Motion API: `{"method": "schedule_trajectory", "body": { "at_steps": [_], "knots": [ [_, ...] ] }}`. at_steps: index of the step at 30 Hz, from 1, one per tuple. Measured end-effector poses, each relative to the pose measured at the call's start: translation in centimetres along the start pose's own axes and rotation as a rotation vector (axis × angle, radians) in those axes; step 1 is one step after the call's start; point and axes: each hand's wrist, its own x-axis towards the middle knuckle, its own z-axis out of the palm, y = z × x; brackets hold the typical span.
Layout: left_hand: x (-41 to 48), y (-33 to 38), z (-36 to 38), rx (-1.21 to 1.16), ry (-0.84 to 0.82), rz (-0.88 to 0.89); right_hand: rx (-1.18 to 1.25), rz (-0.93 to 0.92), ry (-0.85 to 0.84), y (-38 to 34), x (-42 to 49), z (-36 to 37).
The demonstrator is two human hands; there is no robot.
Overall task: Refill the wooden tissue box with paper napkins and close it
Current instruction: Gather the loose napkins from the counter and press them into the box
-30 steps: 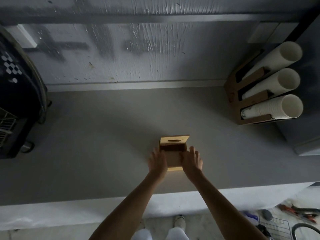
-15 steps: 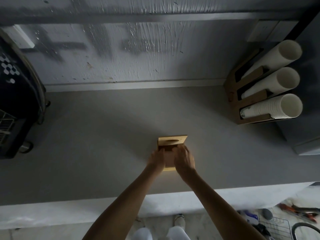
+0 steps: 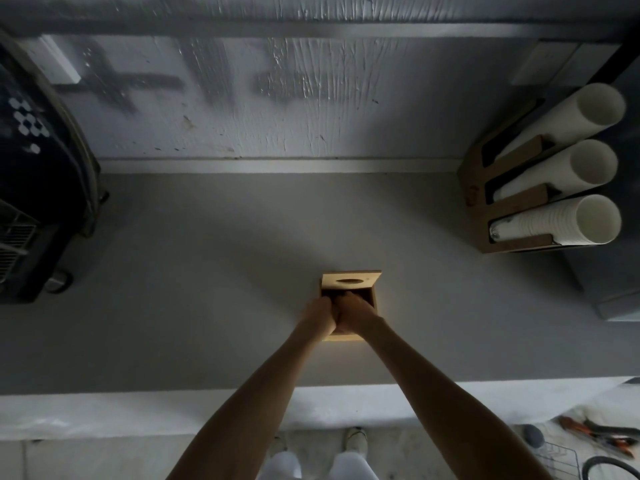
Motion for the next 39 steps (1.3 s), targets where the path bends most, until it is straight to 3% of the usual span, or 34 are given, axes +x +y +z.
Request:
{"method": "schedule_trajectory", "body": {
  "at_steps": [11, 24, 32, 39],
  "knots": [
    [0.3, -0.3, 0.3, 0.035, 0.017, 0.062, -0.159, -0.046, -0.098, 0.4, 0.1, 0.3],
    [1.0, -0.5, 0.6, 0.155, 0.001, 0.134, -0.235, 0.06, -0.037, 1.2, 1.9, 2.4],
    [1.3, -0.2, 0.1, 0.124, -0.034, 0.079, -0.187, -0.159, -0.019, 0.9, 1.3, 1.3],
    [0.9, -0.3, 0.3, 0.151, -0.025, 0.098, -0.185, -0.158, -0.038, 0.9, 1.1, 0.9]
  ]
}}
